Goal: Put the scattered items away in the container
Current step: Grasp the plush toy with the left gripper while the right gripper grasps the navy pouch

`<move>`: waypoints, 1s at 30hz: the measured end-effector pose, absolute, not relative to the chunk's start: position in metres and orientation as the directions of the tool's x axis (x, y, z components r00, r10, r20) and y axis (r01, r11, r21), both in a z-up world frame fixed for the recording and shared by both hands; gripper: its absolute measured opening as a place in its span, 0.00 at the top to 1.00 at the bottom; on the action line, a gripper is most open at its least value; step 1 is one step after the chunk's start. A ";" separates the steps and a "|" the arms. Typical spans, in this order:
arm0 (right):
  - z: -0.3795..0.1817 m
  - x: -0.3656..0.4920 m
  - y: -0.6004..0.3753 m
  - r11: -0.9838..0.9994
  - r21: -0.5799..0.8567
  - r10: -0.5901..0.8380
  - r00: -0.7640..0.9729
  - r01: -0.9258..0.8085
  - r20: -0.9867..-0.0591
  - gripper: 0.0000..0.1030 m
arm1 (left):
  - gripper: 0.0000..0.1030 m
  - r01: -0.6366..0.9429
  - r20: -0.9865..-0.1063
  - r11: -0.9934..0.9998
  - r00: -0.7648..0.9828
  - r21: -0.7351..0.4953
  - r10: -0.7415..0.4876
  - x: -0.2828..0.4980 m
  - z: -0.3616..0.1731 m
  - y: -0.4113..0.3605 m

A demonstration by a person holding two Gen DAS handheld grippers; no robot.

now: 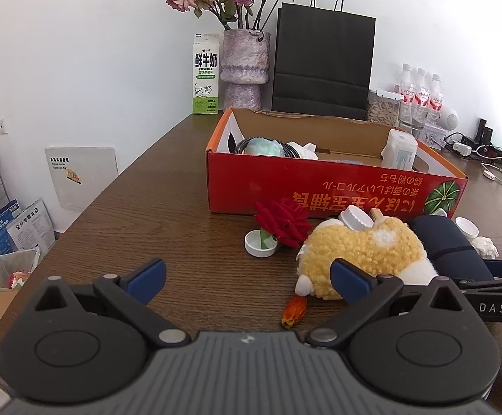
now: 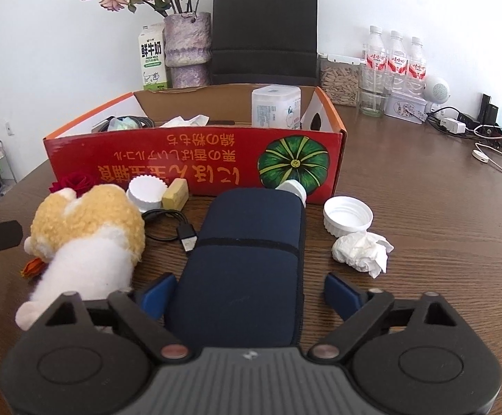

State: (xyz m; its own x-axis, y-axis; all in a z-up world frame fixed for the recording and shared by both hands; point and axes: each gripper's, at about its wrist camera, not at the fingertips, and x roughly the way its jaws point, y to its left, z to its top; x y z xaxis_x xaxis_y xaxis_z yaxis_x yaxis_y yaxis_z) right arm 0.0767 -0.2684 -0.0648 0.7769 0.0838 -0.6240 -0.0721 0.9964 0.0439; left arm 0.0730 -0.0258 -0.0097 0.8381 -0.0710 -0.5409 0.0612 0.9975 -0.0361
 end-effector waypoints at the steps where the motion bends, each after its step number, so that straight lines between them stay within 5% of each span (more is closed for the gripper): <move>1: -0.063 0.075 -0.269 0.997 0.043 0.082 0.780 -0.071 -0.620 0.33 | 0.00 0.064 -0.544 0.997 0.836 -0.037 -0.074 0.073 -0.009 -0.027; 9: -0.057 0.065 -0.284 0.993 0.097 0.115 0.794 -0.071 -0.596 0.41 | 0.00 0.132 -0.559 0.991 0.819 -0.038 -0.130 0.072 0.000 -0.051; 30: -0.038 0.051 -0.321 0.987 0.116 0.154 0.855 -0.111 -0.496 0.42 | 0.00 0.185 -0.756 0.977 0.622 -0.109 -0.202 0.107 0.004 -0.126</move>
